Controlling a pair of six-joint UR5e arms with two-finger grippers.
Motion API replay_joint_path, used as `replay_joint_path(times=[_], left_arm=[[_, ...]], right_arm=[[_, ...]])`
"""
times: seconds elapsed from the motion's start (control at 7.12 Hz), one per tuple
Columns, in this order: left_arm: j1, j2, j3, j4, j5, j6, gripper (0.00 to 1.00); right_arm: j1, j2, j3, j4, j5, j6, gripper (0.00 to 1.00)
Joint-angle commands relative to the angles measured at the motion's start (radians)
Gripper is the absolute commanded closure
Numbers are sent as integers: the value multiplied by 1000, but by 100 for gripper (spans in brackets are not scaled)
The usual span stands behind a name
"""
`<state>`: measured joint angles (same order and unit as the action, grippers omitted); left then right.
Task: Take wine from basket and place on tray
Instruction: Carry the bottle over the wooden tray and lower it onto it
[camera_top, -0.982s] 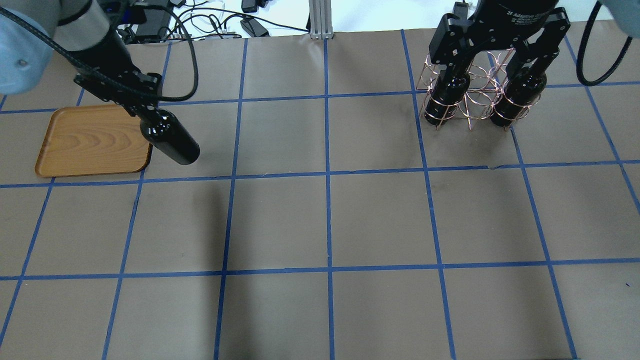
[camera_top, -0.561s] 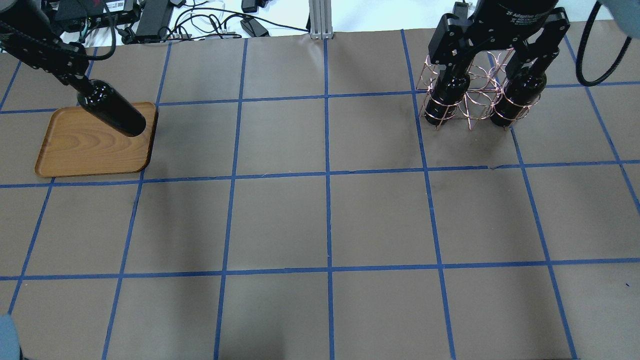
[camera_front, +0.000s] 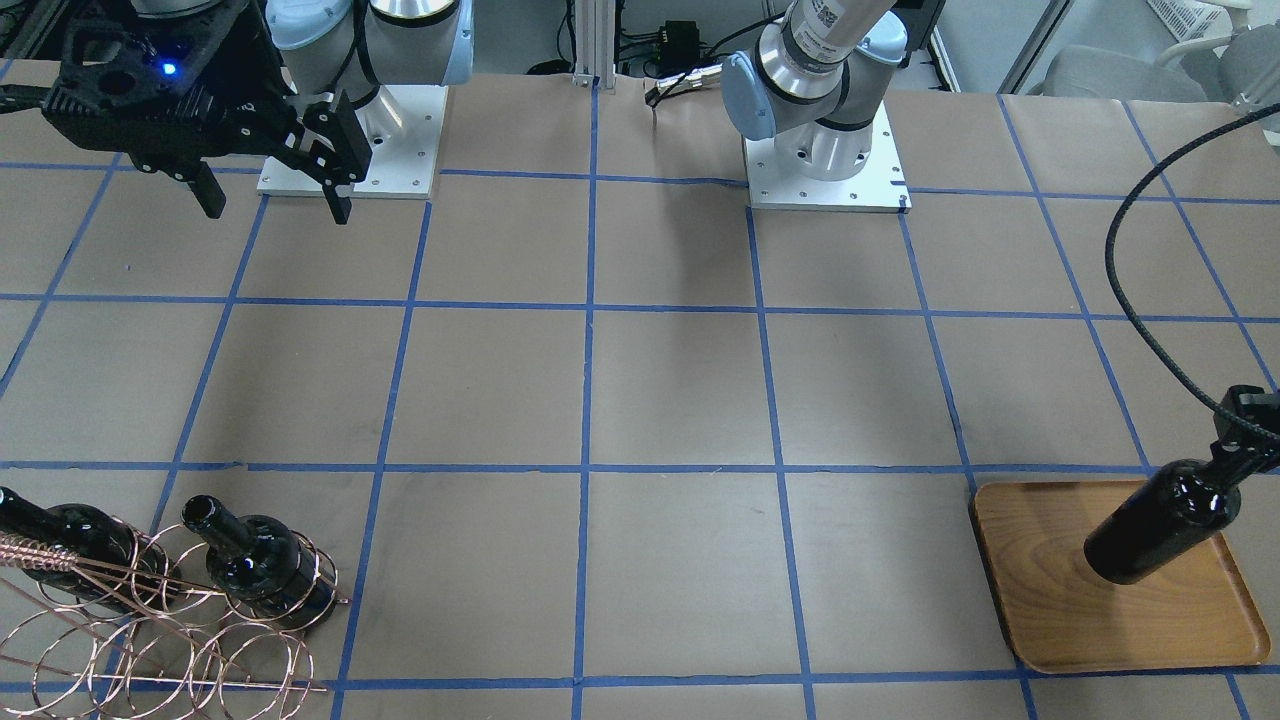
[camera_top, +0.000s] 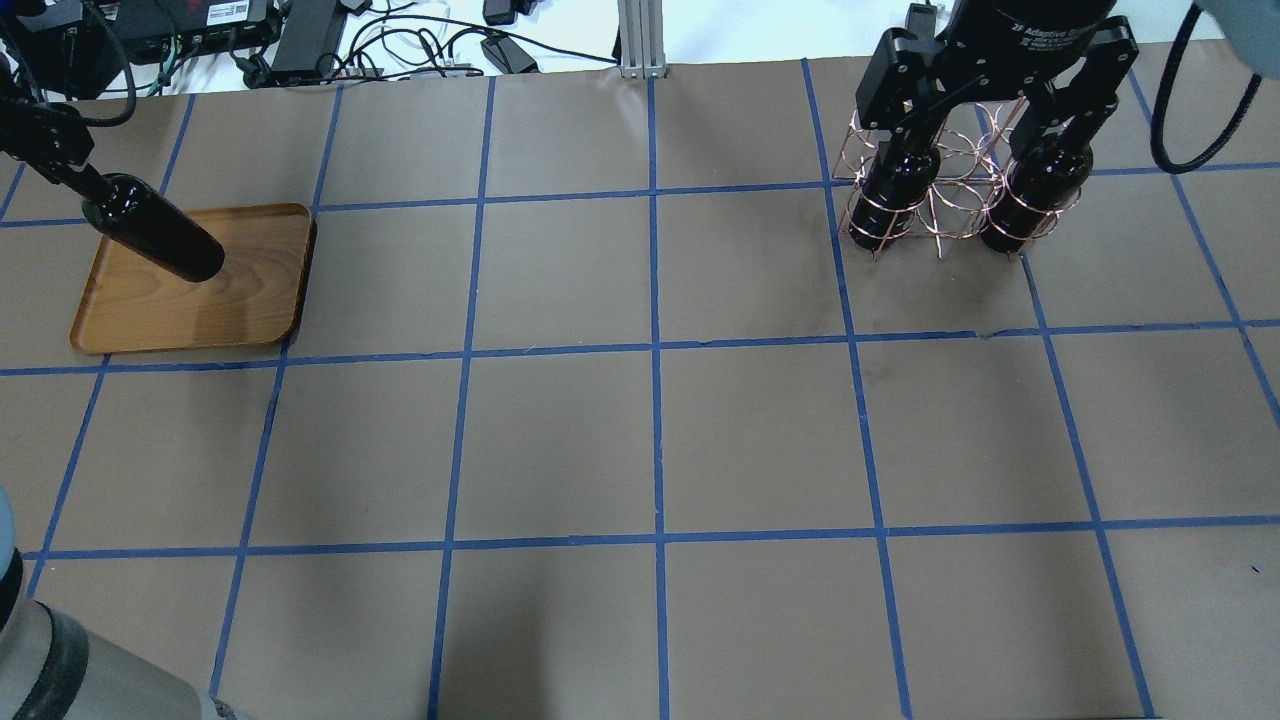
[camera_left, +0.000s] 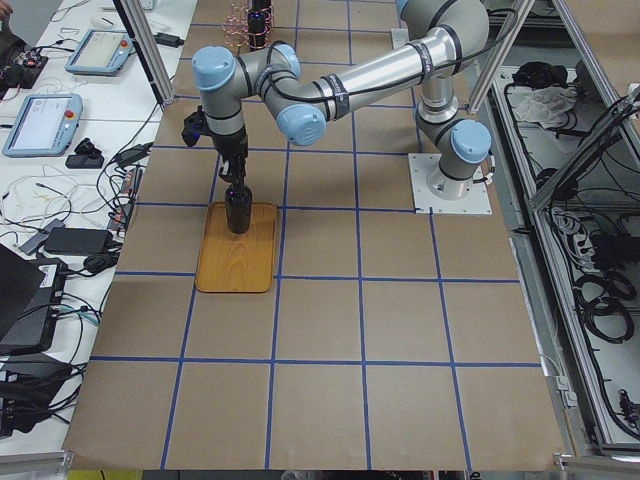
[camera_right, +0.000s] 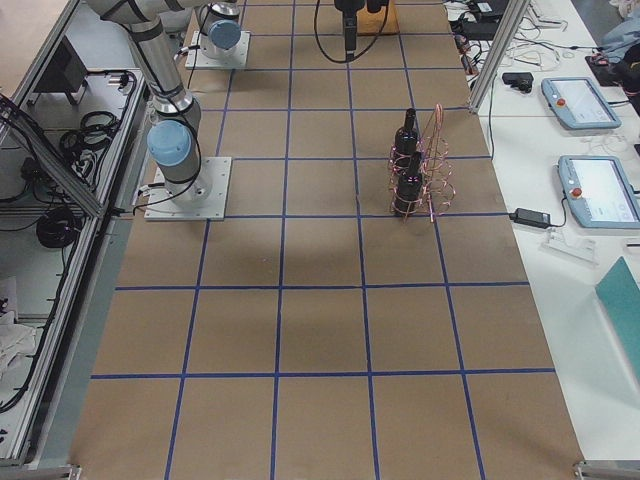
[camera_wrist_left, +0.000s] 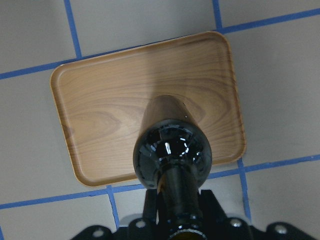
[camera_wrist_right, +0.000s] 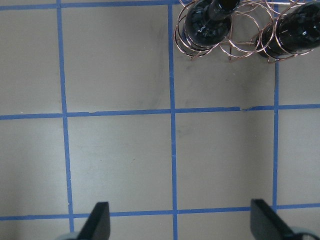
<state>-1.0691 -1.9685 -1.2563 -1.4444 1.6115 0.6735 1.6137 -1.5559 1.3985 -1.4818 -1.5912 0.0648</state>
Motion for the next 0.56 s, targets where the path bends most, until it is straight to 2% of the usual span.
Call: replay_joint_path(times=[0.0, 0.28, 0.42], left_arm=[[18, -38, 6, 32, 1, 14, 100], [20, -58, 11, 59, -1, 14, 100], [20, -59, 11, 61, -2, 9, 67]], right_arm=[[2, -4, 2, 0, 7, 1, 0], [0, -15, 5, 0, 2, 1, 0], [0, -15, 13, 0, 2, -5, 0]])
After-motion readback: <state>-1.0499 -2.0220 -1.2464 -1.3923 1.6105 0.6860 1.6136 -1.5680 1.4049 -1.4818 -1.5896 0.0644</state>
